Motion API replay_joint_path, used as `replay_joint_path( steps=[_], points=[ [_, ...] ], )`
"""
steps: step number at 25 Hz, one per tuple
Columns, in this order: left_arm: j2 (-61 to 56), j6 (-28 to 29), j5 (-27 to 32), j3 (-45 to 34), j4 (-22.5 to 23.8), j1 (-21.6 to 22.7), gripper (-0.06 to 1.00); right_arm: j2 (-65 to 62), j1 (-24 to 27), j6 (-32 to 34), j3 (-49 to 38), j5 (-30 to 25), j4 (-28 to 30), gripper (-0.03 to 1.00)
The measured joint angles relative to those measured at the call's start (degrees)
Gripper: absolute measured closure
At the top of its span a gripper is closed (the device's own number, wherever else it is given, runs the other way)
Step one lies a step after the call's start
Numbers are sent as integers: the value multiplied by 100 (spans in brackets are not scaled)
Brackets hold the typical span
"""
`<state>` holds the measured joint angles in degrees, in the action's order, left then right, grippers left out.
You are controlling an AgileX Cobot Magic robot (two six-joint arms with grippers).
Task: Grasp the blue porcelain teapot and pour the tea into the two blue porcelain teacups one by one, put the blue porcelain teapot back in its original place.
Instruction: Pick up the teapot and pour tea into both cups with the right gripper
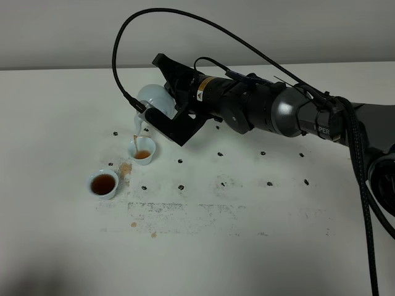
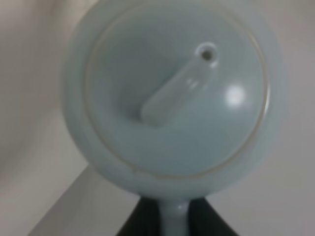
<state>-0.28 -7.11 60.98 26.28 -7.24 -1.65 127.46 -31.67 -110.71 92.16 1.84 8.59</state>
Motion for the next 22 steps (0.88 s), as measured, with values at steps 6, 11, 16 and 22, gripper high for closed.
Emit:
replay_joint_path(
  steps=[6, 11, 16, 22],
  points=[
    [0, 0, 0, 0, 0, 0, 31, 0, 0, -97, 0, 5, 0, 93],
    [0, 0, 0, 0, 0, 0, 31, 0, 0, -197, 0, 5, -1, 93],
    [0, 0, 0, 0, 0, 0, 31, 0, 0, -248, 0, 5, -1, 93],
    [0, 0, 0, 0, 0, 0, 31, 0, 0, -259, 0, 18, -1, 93]
  ],
)
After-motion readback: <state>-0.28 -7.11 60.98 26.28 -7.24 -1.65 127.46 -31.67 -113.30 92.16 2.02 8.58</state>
